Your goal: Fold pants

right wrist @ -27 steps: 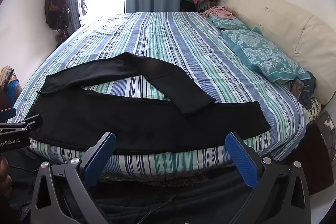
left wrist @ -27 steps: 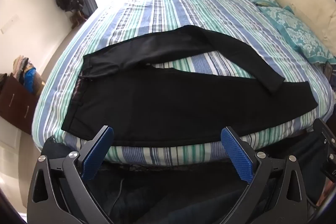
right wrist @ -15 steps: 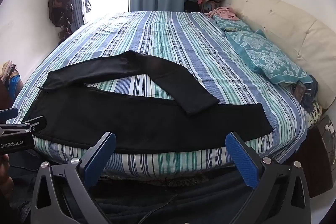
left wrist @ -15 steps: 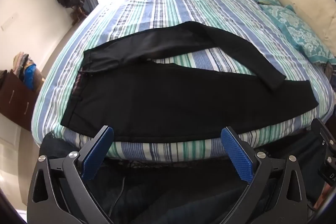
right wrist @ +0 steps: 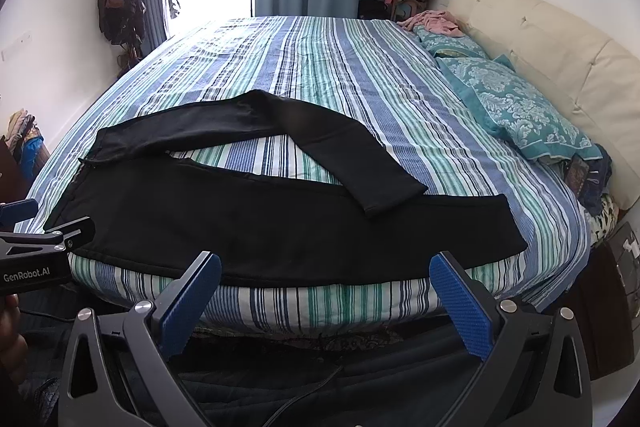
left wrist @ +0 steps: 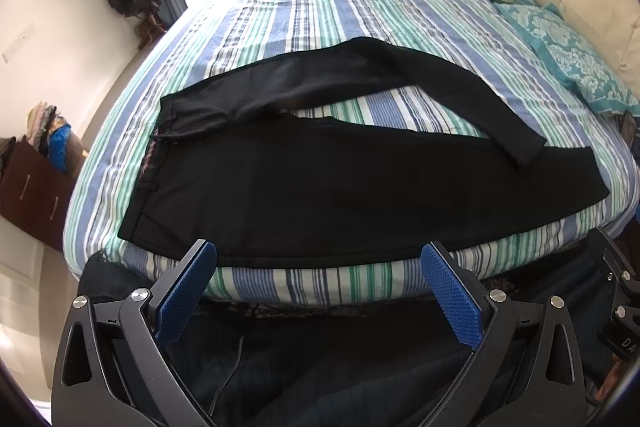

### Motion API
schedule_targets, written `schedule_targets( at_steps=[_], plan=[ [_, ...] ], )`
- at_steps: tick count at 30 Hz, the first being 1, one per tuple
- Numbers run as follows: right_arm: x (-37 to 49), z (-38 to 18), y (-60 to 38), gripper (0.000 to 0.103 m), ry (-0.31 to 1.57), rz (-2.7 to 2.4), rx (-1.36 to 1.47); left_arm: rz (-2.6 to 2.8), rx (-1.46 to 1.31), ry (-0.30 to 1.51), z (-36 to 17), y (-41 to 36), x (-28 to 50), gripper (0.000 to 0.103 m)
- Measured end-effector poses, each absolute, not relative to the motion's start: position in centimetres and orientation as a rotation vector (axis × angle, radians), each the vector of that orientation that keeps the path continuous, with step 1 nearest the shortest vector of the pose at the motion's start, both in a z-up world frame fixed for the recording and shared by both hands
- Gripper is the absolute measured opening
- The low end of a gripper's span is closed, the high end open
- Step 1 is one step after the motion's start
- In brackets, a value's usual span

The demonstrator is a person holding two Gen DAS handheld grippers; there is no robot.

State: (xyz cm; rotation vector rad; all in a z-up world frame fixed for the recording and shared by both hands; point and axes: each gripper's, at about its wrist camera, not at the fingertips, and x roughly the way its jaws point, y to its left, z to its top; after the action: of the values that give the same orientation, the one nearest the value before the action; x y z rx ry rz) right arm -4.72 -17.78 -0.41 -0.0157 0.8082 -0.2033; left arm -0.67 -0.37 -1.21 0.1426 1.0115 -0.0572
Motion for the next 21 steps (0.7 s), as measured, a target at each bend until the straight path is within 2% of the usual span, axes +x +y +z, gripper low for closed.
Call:
schedule_targets(
  at_steps=[21],
  plan=[
    [-5.3, -0.4, -16.9, 0.103, 0.787, -0.184, -0.032, -0.061, 0.169, 1.015, -1.2, -0.8, -1.1, 0.102]
  ],
)
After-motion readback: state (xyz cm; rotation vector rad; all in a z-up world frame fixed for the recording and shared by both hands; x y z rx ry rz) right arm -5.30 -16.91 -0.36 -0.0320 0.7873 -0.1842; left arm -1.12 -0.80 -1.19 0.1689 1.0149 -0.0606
